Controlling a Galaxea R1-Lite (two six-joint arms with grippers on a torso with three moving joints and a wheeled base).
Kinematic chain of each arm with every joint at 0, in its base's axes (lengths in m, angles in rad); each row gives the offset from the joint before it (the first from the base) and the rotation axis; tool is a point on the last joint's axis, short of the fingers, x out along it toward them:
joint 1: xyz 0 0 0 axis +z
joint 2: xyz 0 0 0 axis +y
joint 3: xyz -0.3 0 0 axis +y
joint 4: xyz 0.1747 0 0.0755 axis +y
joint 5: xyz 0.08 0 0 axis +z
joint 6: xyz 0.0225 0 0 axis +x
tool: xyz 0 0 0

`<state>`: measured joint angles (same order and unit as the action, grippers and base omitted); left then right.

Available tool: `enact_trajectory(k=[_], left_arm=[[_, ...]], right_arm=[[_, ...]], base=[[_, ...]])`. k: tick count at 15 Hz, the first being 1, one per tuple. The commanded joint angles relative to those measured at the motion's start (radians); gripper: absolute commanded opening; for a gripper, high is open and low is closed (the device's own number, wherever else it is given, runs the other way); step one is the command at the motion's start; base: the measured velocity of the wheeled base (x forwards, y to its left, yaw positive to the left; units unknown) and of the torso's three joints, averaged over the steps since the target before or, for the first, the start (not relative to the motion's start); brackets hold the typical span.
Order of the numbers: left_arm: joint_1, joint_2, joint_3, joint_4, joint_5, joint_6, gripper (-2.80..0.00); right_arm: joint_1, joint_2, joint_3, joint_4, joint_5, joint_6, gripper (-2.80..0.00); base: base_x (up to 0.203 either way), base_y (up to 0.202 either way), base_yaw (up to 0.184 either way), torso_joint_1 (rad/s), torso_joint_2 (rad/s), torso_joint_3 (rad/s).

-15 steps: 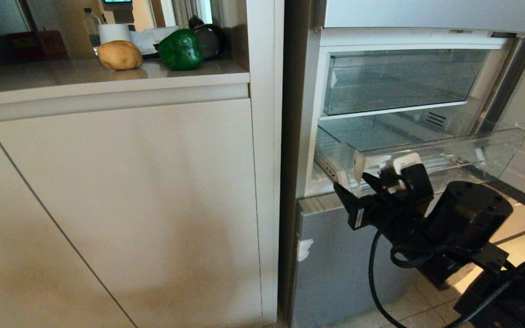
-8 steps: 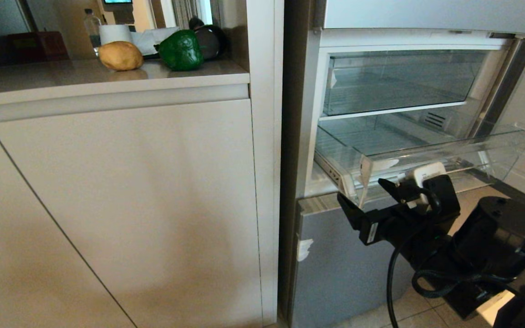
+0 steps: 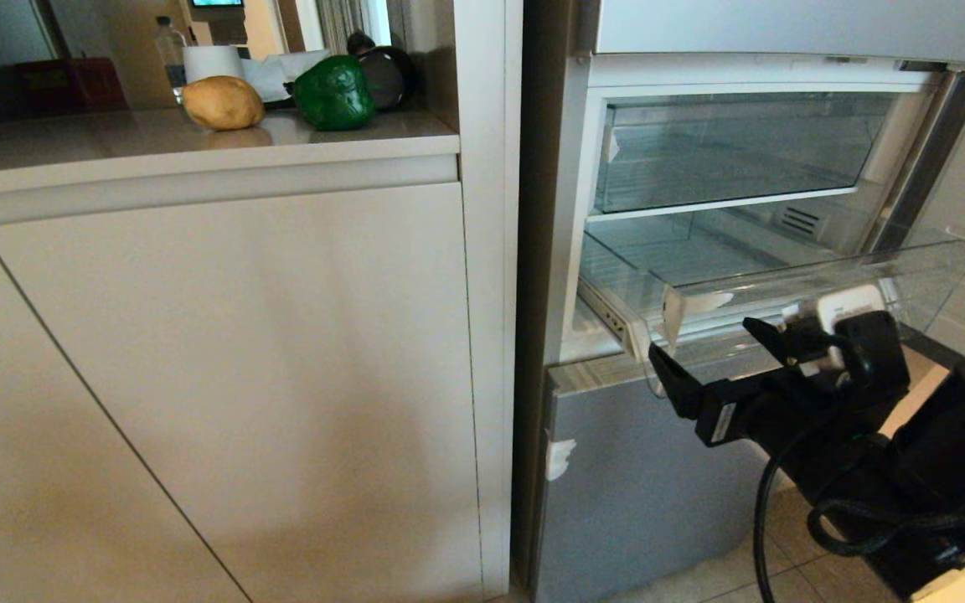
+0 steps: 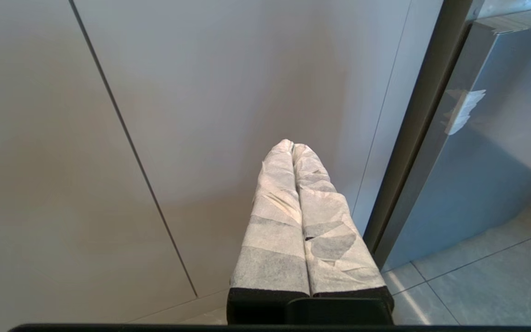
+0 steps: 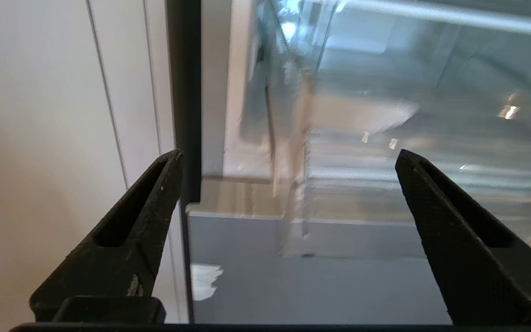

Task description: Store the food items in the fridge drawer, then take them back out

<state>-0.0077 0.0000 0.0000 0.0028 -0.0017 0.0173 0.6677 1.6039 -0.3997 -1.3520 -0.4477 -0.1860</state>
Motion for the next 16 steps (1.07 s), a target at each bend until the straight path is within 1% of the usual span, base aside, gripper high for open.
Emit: enact_trajectory(k=[1,2,3,6,7,9,11,13,15,16], left_arm=[[0.000,0.002,0.000,0.000,0.000,0.000,-2.80],[0.000,0.002,0.000,0.000,0.000,0.000,-2.80],[0.000,0.002,0.000,0.000,0.000,0.001,-2.80],[0.000,0.002,0.000,0.000,0.000,0.000,-2.80],[0.000,0.002,0.000,0.000,0.000,0.000,-2.80],[0.000,0.002,0.000,0.000,0.000,0.001,-2.80],[0.000,0.002,0.000,0.000,0.000,0.000,-2.80],[0.000,0.002,0.000,0.000,0.000,0.001,-2.80],[0.000,0.002,0.000,0.000,0.000,0.001,-2.80],[0.000,0.002,0.000,0.000,0.000,0.001,-2.80]], right_arm=[[0.001,-0.106,-0.028,0.065,-0.004,-0.004,0.00],[0.001,-0.162,-0.053,0.135,-0.003,-0.005,0.00],[0.000,-0.217,-0.086,0.212,-0.004,-0.006,-2.80],[-0.011,-0.325,-0.258,0.515,-0.004,-0.004,-2.80],[-0.039,-0.337,-0.334,0.628,0.000,-0.001,-2.80],[-0.134,-0.329,-0.488,0.861,0.035,0.025,-2.80],[-0.264,-0.252,-0.642,1.064,0.112,0.107,-2.80],[-0.369,-0.139,-0.760,1.178,0.187,0.167,-2.80],[-0.449,-0.034,-0.849,1.224,0.260,0.194,-2.80],[-0.470,0.003,-0.882,1.238,0.281,0.198,-2.80]], base=[[0.000,0.000,0.000,0.000,0.00,0.000],[0.000,0.000,0.000,0.000,0.00,0.000],[0.000,0.000,0.000,0.000,0.00,0.000],[0.000,0.000,0.000,0.000,0.00,0.000],[0.000,0.000,0.000,0.000,0.00,0.000],[0.000,0.000,0.000,0.000,0.00,0.000],[0.000,0.000,0.000,0.000,0.00,0.000],[0.000,0.000,0.000,0.000,0.00,0.000],[0.000,0.000,0.000,0.000,0.00,0.000],[0.000,0.000,0.000,0.000,0.00,0.000]])
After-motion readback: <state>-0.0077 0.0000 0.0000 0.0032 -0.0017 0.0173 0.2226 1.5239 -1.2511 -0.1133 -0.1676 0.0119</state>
